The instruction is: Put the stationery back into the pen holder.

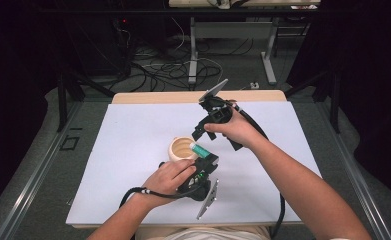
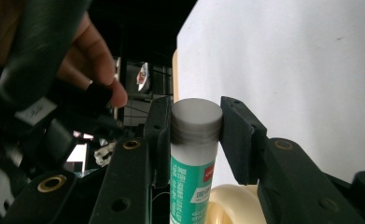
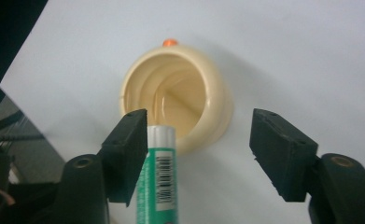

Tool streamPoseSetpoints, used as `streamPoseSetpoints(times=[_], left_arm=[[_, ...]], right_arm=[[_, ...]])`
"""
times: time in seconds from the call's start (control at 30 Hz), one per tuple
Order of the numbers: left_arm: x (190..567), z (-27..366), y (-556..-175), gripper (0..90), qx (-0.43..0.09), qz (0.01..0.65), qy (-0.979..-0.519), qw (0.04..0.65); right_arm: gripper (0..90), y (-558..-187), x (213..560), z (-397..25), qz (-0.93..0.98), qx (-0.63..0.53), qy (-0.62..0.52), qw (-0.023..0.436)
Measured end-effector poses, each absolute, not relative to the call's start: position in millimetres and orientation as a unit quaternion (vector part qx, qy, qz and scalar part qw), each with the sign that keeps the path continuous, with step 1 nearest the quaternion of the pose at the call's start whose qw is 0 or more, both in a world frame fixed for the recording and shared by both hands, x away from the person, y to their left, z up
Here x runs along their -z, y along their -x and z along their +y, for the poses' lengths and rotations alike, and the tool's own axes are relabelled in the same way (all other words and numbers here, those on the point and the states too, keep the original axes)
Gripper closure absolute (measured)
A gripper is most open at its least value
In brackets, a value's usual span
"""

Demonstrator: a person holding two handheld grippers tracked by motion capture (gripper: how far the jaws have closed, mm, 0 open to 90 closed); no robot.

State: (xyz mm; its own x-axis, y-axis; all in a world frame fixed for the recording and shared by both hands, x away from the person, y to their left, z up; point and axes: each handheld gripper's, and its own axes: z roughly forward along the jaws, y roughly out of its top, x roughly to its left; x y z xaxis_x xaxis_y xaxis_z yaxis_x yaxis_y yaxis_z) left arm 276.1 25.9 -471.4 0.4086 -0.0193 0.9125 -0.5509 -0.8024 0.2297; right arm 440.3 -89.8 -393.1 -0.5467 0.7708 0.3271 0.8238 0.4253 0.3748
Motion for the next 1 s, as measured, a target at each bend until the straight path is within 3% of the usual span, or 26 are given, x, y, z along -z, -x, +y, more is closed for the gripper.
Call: streamPoseSetpoints(times=[0.2, 0.43, 0.6, 1.0], left_arm=[[464.2, 32.3, -279.4, 65.7, -0.516, -0.163, -0.794, 0.276], [454.2, 41.9, -283.6, 65.7, -0.509, -0.135, -0.794, 0.302], [446.1, 49.9, -288.9, 65.7, -0.499, -0.101, -0.793, 0.335], [436.4, 76.7, -310.3, 65.7, -0.447, 0.003, -0.793, 0.414]], right_arm=[[19.5, -442.6, 389.3, -94.0, -0.835, 0.292, 0.467, 0.012], [13.1, -444.0, 383.3, -99.7, -0.824, 0.317, 0.465, -0.056], [0.4, -445.3, 381.7, -102.7, -0.822, 0.321, 0.462, -0.08], [0.0, -445.4, 379.9, -111.5, -0.813, 0.328, 0.465, -0.125]])
